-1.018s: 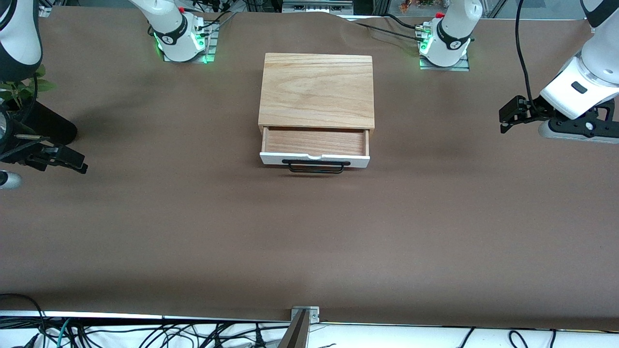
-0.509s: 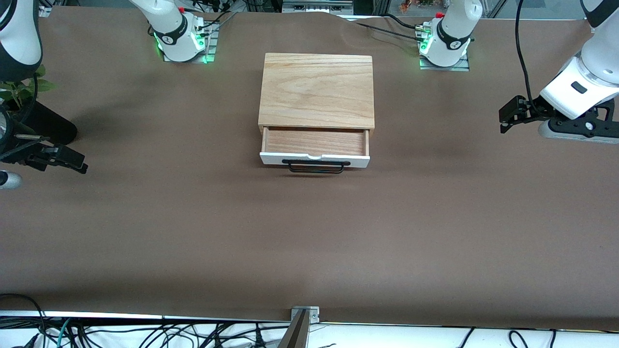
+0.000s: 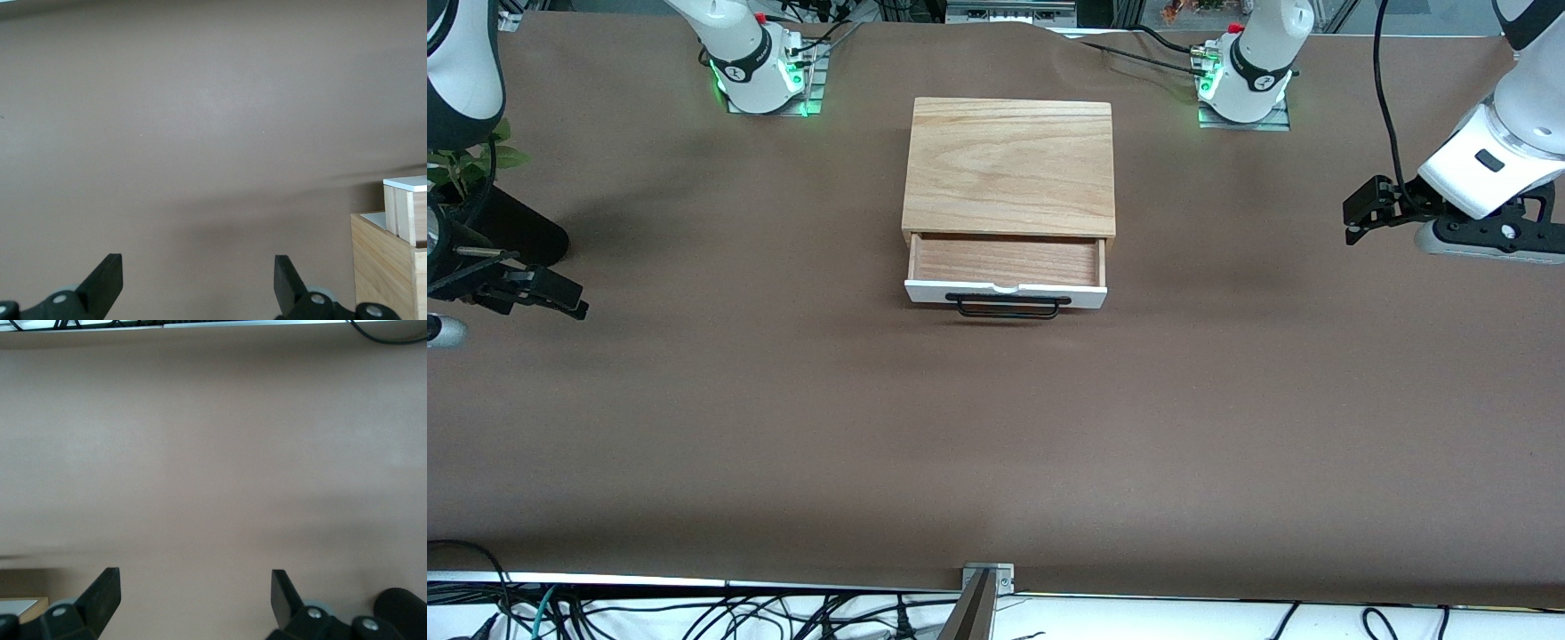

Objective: Close drawer with both arms simultaneously

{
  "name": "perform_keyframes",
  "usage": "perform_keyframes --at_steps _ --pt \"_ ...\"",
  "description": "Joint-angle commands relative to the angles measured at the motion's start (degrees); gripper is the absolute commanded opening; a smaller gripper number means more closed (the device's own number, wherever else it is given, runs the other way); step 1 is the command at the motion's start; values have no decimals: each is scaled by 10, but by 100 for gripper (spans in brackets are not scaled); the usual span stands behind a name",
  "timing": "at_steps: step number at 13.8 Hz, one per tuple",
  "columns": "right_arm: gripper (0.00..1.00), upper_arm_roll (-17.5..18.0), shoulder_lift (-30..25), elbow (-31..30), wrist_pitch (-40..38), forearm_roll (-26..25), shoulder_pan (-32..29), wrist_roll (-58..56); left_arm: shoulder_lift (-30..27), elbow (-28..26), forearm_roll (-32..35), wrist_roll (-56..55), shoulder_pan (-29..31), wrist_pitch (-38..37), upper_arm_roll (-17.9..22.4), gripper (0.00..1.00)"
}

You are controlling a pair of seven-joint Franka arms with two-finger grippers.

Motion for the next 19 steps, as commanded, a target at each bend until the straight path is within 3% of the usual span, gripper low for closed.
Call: perform_keyframes --at_steps 1,7,10,14,19 --pt "100 7 -1 1 4 -3 -8 -1 13 27 5 9 -2 -17 -1 100" --pt "100 9 -1 1 4 2 -5 9 13 27 5 9 -2 -17 -1 100" --pt "100 33 6 0 11 2 1 9 13 27 5 9 -3 -17 -1 100" --pt "100 36 15 -1 43 4 27 8 19 26 -3 16 -3 -19 -3 100" --pt "100 40 48 -3 58 83 61 7 48 22 -33 18 -3 -52 -3 100"
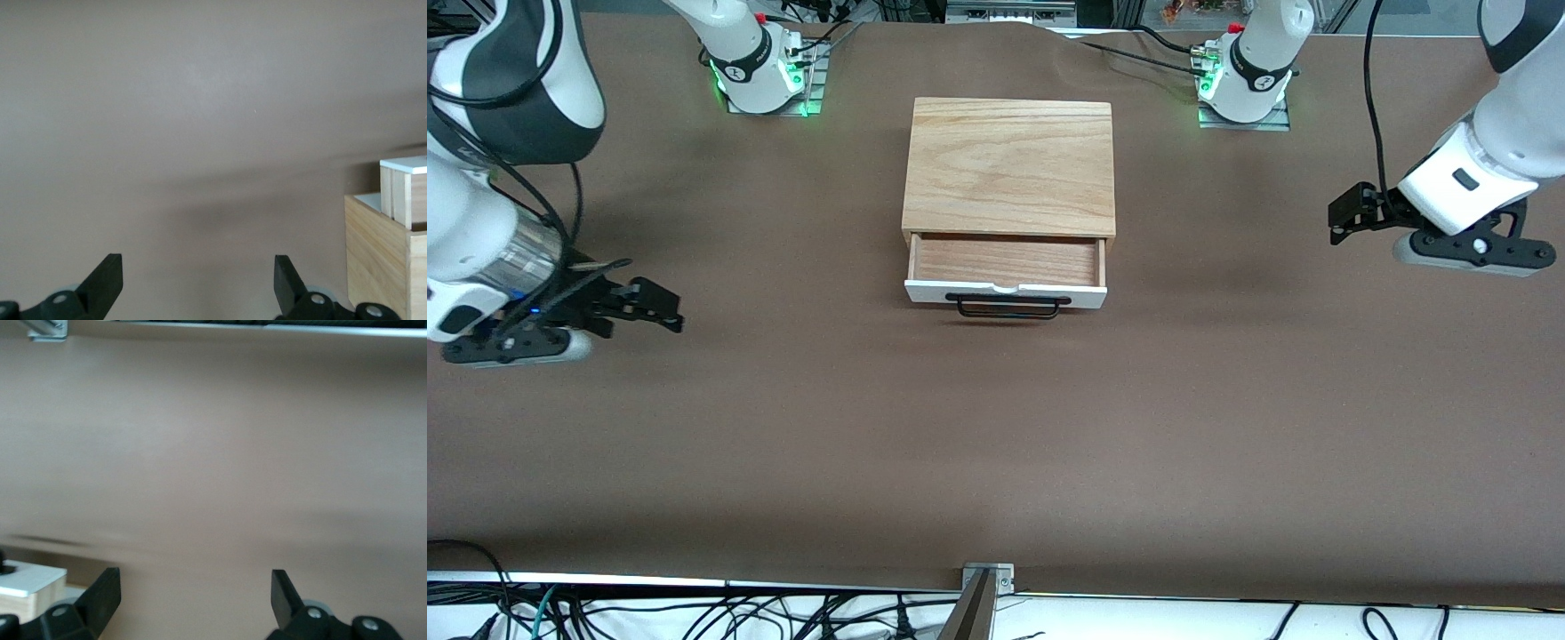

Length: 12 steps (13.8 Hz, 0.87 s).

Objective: Close drawer with both arms simultaneously
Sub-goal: 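Move the left gripper and the right gripper toward the drawer front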

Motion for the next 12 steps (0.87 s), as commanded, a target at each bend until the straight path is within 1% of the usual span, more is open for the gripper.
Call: perform_keyframes --at_steps 1,3,4,6,7,8,9,10,12 --pt "100 2 23 -2 33 32 20 4 41 21 -30 15 -9 -22 -1 100" --pt "100 2 60 0 70 52 43 4 65 24 -48 12 -19 -21 -1 100" --pt "100 2 75 0 90 71 55 5 77 26 -58 11 -24 -19 -1 100" --pt "100 2 100 0 107 114 64 -2 113 26 -113 8 -36 -12 -1 100" --pt "100 2 109 0 109 138 72 -2 133 27 -124 7 -50 2 -1 100" --pt "100 2 118 0 112 155 80 -3 147 27 -126 7 -70 37 -1 100" --pt "100 2 125 1 125 159 85 -3 161 27 -129 6 -84 68 -1 100" --pt "100 2 132 1 141 159 99 -3 172 27 -130 5 -101 83 -1 100" --pt "100 3 148 1 172 159 116 -3 191 27 -172 3 -123 112 -1 100"
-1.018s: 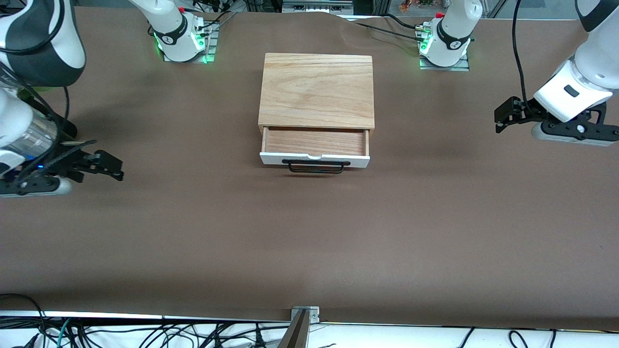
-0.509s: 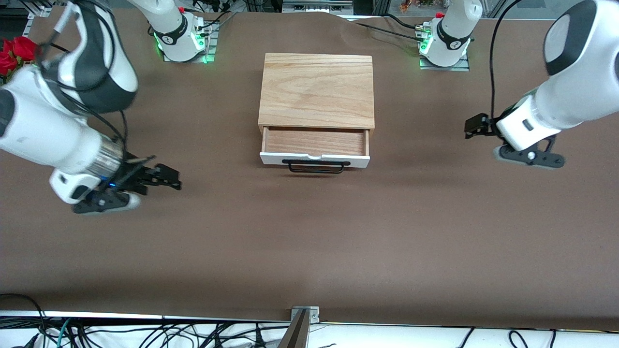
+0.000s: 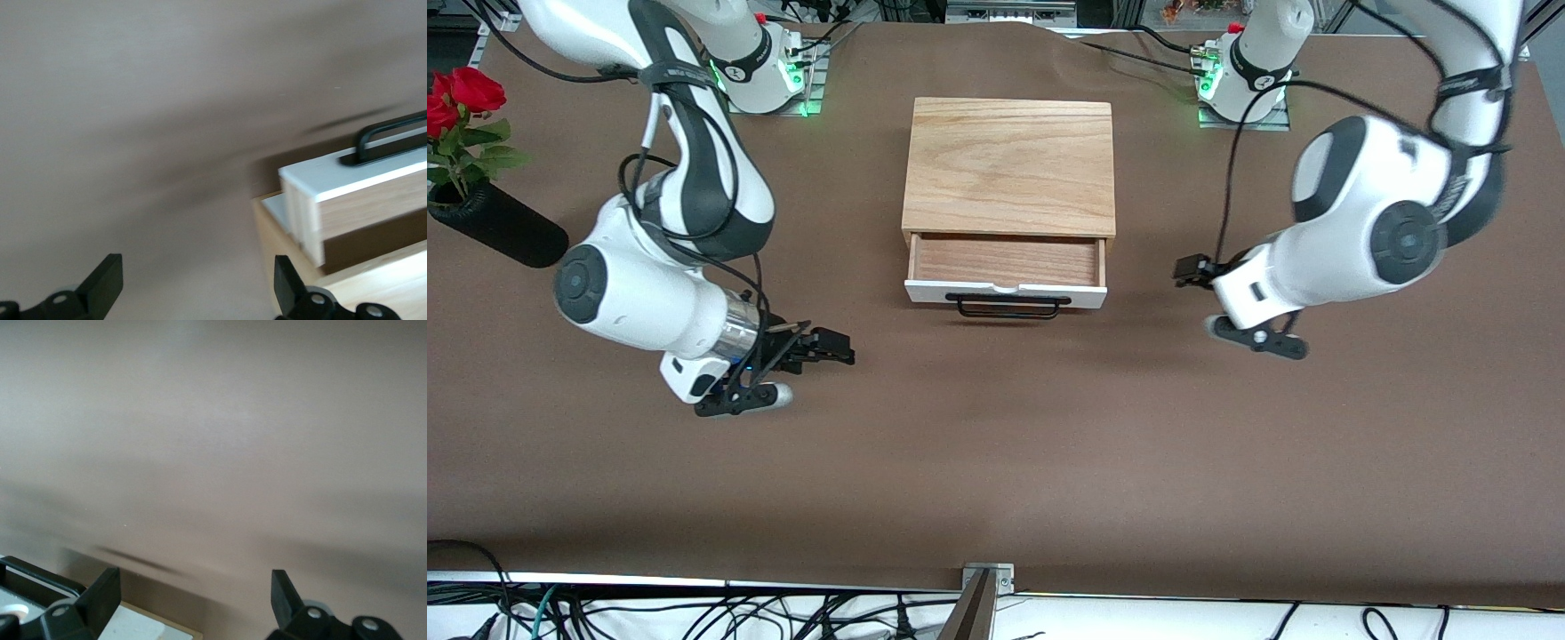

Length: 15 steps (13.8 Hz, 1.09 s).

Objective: Close drawer with both arms simultaneously
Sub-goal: 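Move the left gripper and the right gripper toward the drawer front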

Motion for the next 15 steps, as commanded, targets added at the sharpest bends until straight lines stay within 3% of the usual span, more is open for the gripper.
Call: perform_keyframes --at_steps 1,5,9,12,15 --pt "100 9 21 5 32 16 19 -2 30 26 -60 -3 -23 32 5 100" --pt "100 48 45 5 45 24 19 1 64 26 -121 -2 -46 119 5 100" --pt "100 62 64 5 64 61 19 -2 106 25 -189 1 -66 171 5 100" --pt "100 77 72 5 57 64 19 -3 116 25 -193 2 -75 197 5 100" --pt "100 86 75 4 53 107 19 -2 130 18 -203 -3 -85 208 2 100"
